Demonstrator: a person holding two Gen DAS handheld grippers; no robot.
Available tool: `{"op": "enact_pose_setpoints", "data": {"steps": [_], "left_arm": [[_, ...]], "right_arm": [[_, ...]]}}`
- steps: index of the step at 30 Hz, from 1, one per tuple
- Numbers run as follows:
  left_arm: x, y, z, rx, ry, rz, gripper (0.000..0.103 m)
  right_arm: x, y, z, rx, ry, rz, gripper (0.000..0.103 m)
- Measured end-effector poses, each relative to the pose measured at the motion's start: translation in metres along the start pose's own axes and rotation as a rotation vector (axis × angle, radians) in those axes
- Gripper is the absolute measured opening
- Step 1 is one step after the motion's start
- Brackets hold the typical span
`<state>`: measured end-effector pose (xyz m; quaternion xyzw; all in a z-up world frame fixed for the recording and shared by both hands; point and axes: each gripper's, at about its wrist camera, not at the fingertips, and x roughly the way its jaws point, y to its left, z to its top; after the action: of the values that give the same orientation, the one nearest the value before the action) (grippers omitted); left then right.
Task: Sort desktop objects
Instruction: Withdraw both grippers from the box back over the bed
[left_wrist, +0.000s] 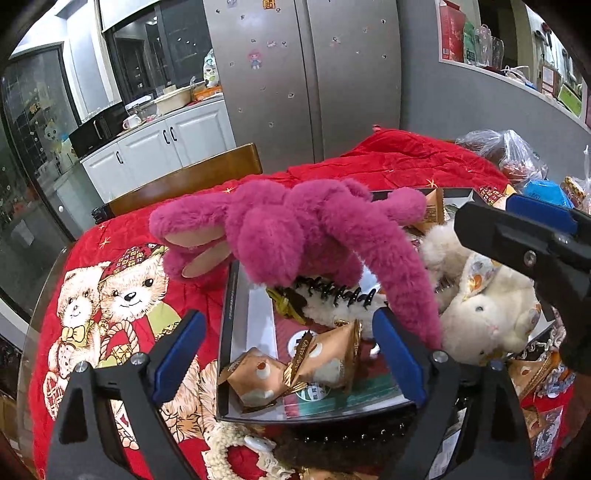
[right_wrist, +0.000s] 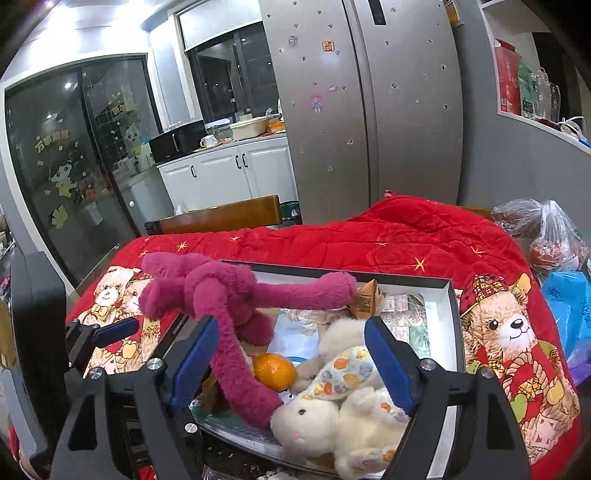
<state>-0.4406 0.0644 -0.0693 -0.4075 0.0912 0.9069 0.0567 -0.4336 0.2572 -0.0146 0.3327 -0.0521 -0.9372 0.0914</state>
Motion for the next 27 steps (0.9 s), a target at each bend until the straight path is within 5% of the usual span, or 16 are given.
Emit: {"op": "enact_pose_setpoints", "data": {"steps": [15, 27], "left_arm": [[-0.012, 0.02, 0.004, -0.065, -0.018, -0.028, 0.093], [-0.065, 0.022, 0.01, -0.081, -0.104, -0.07, 0.093]], "right_arm": [[-0.005, -0.002, 0.002, -0.011, 0.011, 0.014, 0.083], [-0.067, 0.003, 0.015, -0.054, -0.098, -0.004, 0.083]]}}
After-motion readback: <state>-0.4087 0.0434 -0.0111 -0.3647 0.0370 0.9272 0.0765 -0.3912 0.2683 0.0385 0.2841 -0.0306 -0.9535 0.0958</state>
